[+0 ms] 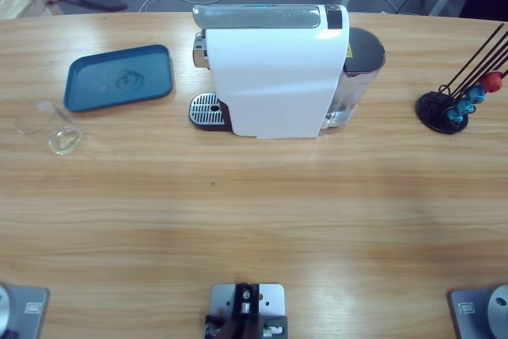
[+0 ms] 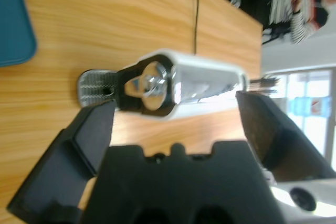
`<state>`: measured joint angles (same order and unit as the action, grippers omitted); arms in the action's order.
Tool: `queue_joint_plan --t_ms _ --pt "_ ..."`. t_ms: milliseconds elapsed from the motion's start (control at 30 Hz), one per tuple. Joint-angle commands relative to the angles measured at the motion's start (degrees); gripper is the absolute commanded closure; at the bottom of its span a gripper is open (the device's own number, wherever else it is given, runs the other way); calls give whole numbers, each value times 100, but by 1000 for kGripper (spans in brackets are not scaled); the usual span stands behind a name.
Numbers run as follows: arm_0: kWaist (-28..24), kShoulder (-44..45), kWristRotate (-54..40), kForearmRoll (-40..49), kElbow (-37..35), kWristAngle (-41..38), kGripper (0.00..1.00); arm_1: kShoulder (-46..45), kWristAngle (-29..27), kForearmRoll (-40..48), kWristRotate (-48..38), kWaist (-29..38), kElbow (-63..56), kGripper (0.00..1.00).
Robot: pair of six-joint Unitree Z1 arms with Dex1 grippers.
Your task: Pour coffee
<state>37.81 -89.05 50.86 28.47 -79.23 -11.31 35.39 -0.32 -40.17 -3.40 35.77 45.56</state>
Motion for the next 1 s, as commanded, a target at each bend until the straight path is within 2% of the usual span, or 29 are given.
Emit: queue_joint_plan --t_ms 33,100,267,300,333,433,467,833,1000 --pt "-72 -929 379 -432 12 -430 80 -99 85 22 -16 -52 -205 0" --pt "-72 -1045 374 -500 12 -567 141 -102 94 27 -17 -52 -205 0" --pt "-72 -1340 365 -897 12 -922 219 -74 111 27 -21 -52 -205 0" --pt "-72 -1368 363 -975 12 -956 270 -67 111 27 -21 -52 -201 0" --pt "-71 -1386 363 -1047 12 -1008 387 -60 113 27 -21 -52 -196 0" --pt "-50 -1414 358 -1198 5 -1177 961 -58 120 36 -21 -52 -200 0" --pt "-37 -1408 330 -1203 0 -1189 1000 -58 120 36 -21 -52 -203 0" --pt "70 -811 258 -1186 513 -1093 1000 -67 120 36 -21 -52 -203 0" --pt "184 -744 304 -1195 436 -1084 1000 -39 120 36 -21 -52 -196 0"
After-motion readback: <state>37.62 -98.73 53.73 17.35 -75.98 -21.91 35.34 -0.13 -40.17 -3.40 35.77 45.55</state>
